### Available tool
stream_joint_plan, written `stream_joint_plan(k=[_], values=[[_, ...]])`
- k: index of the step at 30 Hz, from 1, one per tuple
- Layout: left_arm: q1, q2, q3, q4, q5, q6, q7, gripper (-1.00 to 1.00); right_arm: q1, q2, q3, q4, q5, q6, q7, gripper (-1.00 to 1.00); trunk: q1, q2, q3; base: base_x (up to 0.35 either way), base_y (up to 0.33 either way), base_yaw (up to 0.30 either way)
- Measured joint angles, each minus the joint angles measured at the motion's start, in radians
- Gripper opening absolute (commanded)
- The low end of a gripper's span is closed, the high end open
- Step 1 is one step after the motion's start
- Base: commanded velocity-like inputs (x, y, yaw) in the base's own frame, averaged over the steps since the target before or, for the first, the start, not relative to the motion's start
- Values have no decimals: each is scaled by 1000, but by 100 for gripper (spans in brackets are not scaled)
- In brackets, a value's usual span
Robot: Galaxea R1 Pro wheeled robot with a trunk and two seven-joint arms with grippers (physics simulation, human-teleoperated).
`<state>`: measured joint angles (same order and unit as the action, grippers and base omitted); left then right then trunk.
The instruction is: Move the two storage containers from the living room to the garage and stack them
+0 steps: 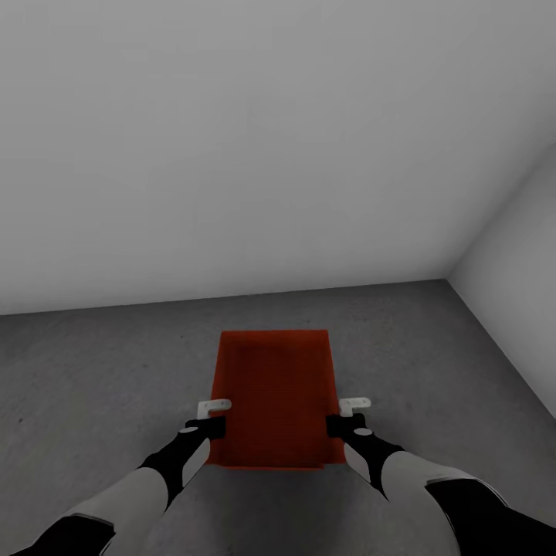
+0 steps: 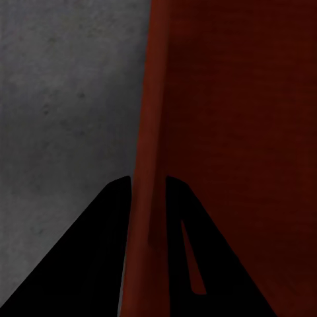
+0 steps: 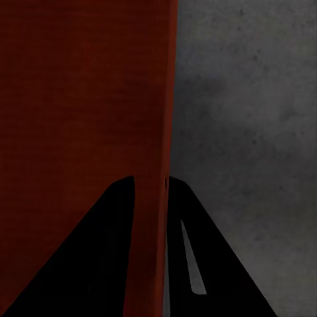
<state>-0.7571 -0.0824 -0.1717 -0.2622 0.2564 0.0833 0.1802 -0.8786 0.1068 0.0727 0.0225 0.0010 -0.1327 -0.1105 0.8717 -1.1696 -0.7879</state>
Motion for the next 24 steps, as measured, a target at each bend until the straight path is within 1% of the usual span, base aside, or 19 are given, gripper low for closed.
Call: stream_joint_plan(k=[6, 17, 24], values=[[0, 0, 0, 0, 0, 0, 0, -100, 0, 0, 0, 0, 0, 0, 0, -100, 0, 0, 0, 0, 0, 0], [0, 1, -6, 0, 6, 0, 0, -100, 0, 1, 1, 0, 0, 0, -1, -100, 42, -77, -34, 0, 0, 0], [0, 3, -10, 0, 10, 0, -1, -100, 0, 2, 1, 0, -1, 0, -3, -100, 42, -77, -34, 0, 0, 0]])
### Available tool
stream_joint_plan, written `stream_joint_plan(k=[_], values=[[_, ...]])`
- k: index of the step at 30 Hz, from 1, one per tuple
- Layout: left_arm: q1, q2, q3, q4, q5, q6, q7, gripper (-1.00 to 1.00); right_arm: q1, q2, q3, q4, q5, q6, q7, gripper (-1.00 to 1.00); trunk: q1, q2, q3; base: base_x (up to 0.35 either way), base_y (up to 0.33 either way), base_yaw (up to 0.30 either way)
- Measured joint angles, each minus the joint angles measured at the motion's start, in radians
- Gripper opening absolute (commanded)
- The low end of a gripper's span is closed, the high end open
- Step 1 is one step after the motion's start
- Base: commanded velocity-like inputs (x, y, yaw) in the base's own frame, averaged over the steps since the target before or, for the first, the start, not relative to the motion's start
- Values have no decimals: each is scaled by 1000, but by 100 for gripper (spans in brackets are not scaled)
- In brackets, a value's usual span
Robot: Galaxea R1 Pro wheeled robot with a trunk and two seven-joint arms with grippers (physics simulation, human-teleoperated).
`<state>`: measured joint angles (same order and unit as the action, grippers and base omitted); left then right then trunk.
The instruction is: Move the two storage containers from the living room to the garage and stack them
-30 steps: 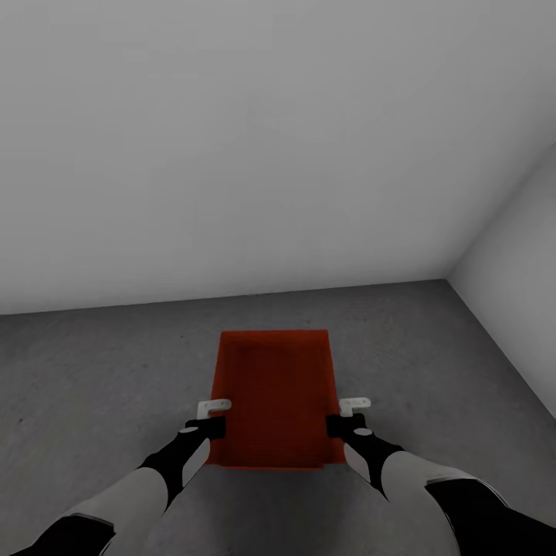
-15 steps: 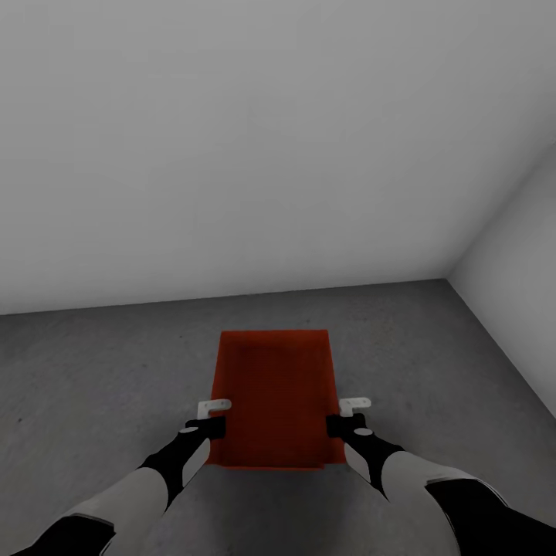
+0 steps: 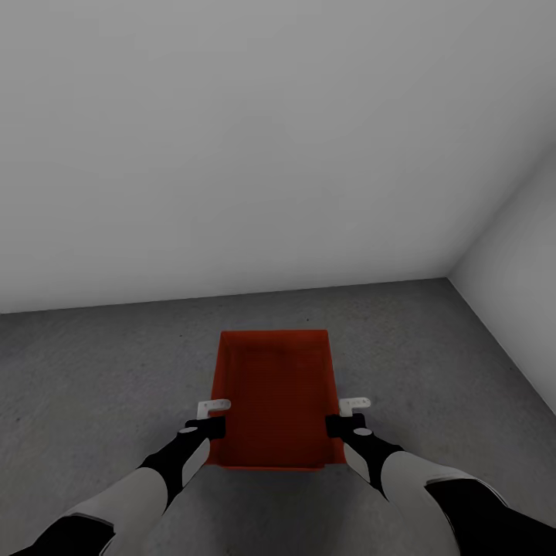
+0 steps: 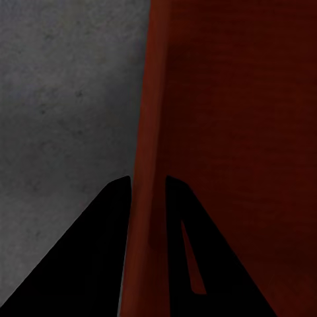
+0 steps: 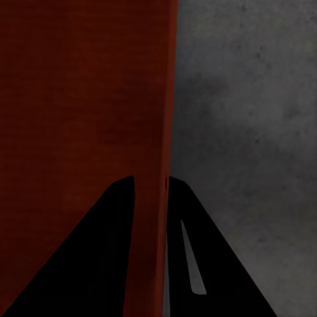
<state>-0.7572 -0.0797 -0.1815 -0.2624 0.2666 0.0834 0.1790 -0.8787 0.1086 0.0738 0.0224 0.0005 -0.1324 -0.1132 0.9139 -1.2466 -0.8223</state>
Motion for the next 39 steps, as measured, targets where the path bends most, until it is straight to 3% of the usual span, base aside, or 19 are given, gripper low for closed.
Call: stream_joint_plan(k=[25, 39], values=[[0, 5, -12, -25, 4, 12, 4, -100, 0, 1, 2, -14, -7, 0, 1, -100, 0, 0, 0, 0, 0, 0], [0, 5, -14, -23, 6, 13, 4, -100, 0, 1, 1, -11, -7, 0, 1, -100, 54, -98, -44, 0, 0, 0]])
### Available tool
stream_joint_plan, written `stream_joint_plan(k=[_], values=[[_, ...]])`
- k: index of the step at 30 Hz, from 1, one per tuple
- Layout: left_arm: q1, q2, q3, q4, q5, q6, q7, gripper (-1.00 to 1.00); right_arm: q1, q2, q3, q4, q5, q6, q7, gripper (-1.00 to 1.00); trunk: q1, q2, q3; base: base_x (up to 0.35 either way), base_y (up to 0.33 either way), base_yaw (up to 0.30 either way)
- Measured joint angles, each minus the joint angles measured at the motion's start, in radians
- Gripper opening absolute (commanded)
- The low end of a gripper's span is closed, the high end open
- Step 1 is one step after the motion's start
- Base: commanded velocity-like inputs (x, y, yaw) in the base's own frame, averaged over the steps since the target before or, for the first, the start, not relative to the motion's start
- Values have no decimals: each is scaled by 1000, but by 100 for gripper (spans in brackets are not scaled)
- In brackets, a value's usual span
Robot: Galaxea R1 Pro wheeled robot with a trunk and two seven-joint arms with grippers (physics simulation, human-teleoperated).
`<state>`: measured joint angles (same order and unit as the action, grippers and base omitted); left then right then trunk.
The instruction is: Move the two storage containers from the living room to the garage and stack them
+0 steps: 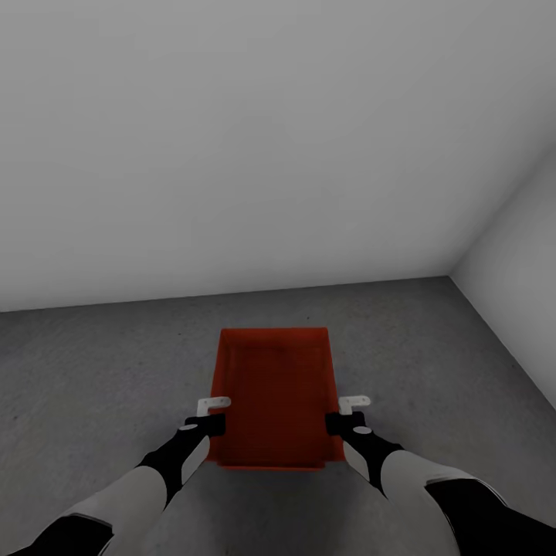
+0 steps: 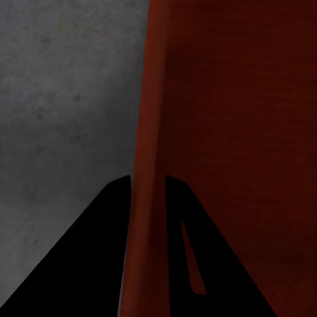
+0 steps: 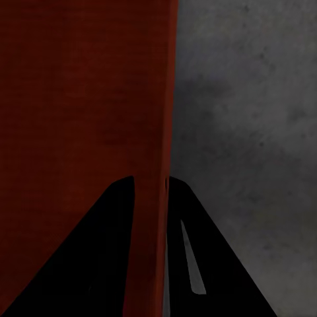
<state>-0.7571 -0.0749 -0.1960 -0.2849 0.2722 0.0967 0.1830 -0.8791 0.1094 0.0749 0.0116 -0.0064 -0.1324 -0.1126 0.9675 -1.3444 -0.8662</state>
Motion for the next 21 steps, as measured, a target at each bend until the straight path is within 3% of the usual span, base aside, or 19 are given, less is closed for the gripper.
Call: stream_joint_plan(k=[21], values=[[0, 0, 1, -1, 0, -3, 0, -100, 0, 0, 1, -5, 1, 0, 0, -100, 81, -147, -66, 0, 0, 0]])
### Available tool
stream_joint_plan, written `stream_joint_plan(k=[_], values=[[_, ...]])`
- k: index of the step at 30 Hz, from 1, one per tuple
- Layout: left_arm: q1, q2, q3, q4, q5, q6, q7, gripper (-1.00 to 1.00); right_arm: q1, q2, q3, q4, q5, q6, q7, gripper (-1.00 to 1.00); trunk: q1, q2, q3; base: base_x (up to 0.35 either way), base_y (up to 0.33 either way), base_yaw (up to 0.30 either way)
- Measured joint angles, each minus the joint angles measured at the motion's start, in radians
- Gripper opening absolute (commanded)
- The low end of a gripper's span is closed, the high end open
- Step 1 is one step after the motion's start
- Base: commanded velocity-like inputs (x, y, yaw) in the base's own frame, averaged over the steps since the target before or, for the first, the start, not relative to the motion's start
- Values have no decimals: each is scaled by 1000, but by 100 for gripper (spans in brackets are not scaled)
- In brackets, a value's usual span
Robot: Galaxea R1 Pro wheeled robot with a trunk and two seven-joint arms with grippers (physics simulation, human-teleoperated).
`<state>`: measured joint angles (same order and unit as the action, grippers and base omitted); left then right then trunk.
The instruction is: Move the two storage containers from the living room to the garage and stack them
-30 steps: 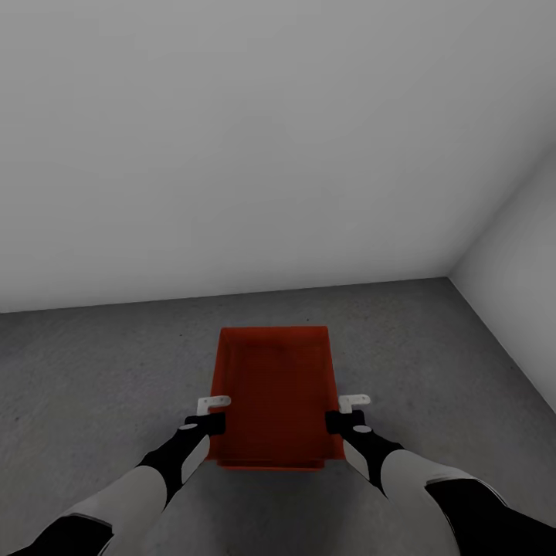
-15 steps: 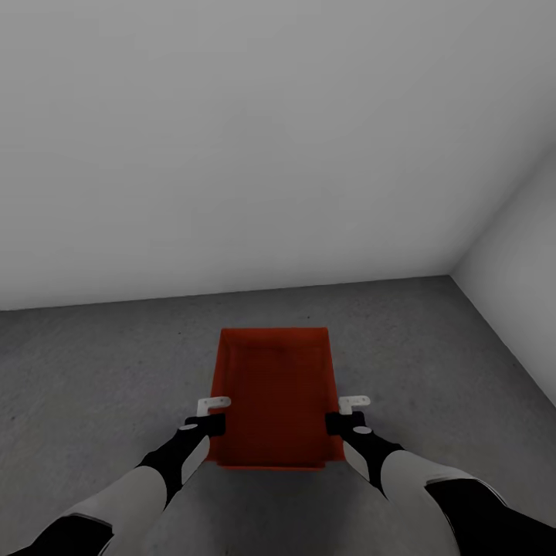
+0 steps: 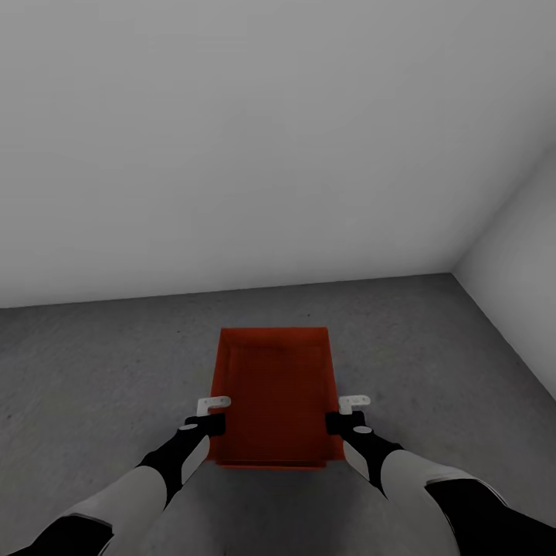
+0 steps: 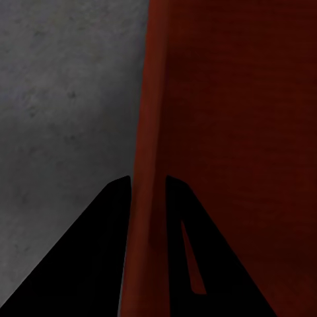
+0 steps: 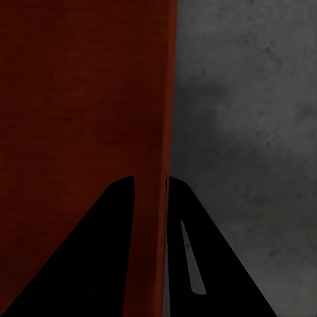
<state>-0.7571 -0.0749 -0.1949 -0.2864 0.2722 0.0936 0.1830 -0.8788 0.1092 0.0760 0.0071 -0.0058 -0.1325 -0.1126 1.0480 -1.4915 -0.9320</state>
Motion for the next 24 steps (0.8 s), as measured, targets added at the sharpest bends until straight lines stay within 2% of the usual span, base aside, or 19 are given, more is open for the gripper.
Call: stream_joint_plan(k=[14, 24], values=[[0, 0, 0, -1, 0, 0, 0, -100, 0, 0, 1, -1, -1, 0, 0, -100, 54, -98, -44, 0, 0, 0], [0, 0, 2, 1, -1, 1, -1, -100, -1, 0, 0, 2, -1, 0, 0, -100, 54, -98, -44, 0, 0, 0]])
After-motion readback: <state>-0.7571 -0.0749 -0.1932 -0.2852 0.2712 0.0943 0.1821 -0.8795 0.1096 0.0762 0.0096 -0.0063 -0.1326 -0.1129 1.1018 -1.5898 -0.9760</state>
